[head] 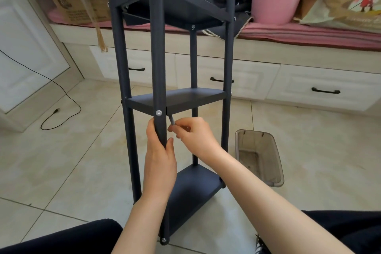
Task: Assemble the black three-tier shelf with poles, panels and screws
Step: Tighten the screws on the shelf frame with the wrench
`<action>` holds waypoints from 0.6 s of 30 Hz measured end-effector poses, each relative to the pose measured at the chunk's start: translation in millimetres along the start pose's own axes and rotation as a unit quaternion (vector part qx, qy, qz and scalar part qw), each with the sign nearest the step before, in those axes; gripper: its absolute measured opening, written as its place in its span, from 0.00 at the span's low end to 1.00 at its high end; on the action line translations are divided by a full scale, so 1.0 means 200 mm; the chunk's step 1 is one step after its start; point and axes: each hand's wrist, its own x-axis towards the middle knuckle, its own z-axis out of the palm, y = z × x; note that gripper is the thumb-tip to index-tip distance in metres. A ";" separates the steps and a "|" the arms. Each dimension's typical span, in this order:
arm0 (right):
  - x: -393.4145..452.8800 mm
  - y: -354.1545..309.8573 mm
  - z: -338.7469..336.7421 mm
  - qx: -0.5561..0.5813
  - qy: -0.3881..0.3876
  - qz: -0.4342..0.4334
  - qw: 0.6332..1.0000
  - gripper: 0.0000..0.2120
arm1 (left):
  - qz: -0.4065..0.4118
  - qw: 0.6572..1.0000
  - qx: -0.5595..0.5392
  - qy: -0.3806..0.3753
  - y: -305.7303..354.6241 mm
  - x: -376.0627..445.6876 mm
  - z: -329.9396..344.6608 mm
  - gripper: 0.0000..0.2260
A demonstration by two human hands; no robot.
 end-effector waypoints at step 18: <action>-0.02 0.06 0.04 -0.069 0.116 -0.134 0.982 0.07 | 0.003 1.000 -0.030 -0.009 0.00 0.00 0.01 0.29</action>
